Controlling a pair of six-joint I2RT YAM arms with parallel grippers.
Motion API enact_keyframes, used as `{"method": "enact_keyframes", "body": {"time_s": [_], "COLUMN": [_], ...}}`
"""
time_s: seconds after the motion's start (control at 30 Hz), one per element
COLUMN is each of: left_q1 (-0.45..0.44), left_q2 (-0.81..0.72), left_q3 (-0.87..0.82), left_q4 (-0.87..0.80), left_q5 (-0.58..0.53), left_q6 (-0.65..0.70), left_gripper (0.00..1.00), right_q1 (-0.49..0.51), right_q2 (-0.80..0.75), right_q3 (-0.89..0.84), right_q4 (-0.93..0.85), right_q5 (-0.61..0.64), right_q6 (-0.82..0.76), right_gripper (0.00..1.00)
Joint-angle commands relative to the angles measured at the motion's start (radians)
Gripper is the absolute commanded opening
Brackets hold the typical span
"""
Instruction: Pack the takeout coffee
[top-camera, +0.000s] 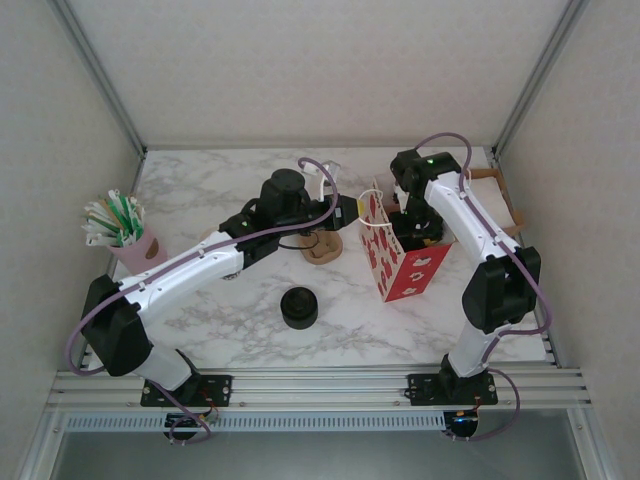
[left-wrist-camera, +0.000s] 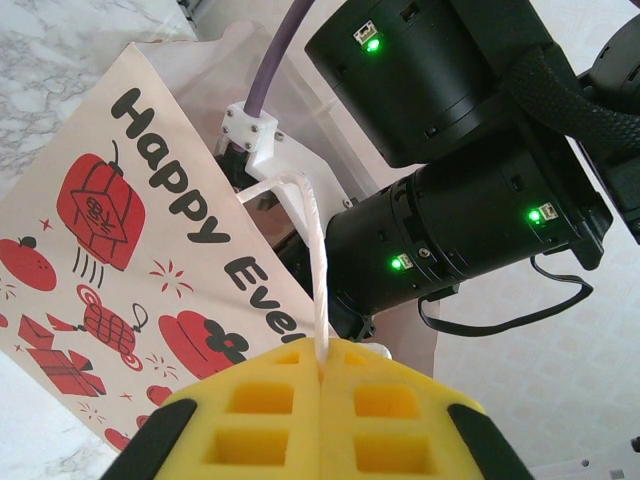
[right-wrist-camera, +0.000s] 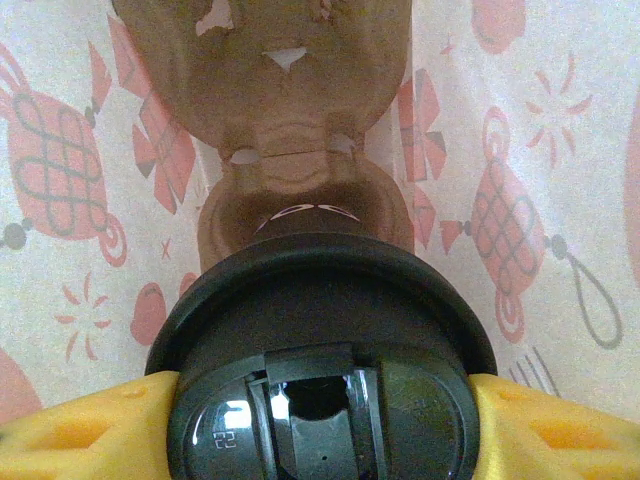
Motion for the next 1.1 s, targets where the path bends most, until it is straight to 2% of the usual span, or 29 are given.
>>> {"method": "enact_keyframes", "body": {"time_s": [0.0, 0.43, 1.07], "left_q1": [-0.011, -0.011, -0.011], "left_q2": [-0.012, -0.011, -0.015], "left_q3": [0.02, 0.021, 0.022], "left_q4": [0.007, 0.002, -0.01], "left_q5": [0.004, 0.0, -0.005], "left_q6": [0.017, 0.016, 0.02], "left_gripper": [0.03, 0.03, 0.03], "right_q1": [-0.004, -0.004, -0.006], "right_q2": [0.003, 0.009, 0.016], "right_q3": [0.008, 0.01, -0.049], "right_q4": [-0.029, -0.017, 0.102], "right_q5": [0.004, 0.003, 0.007], "right_q6": [0.007, 0.005, 0.005], "right_gripper": [0.66, 0.66, 0.66]}}
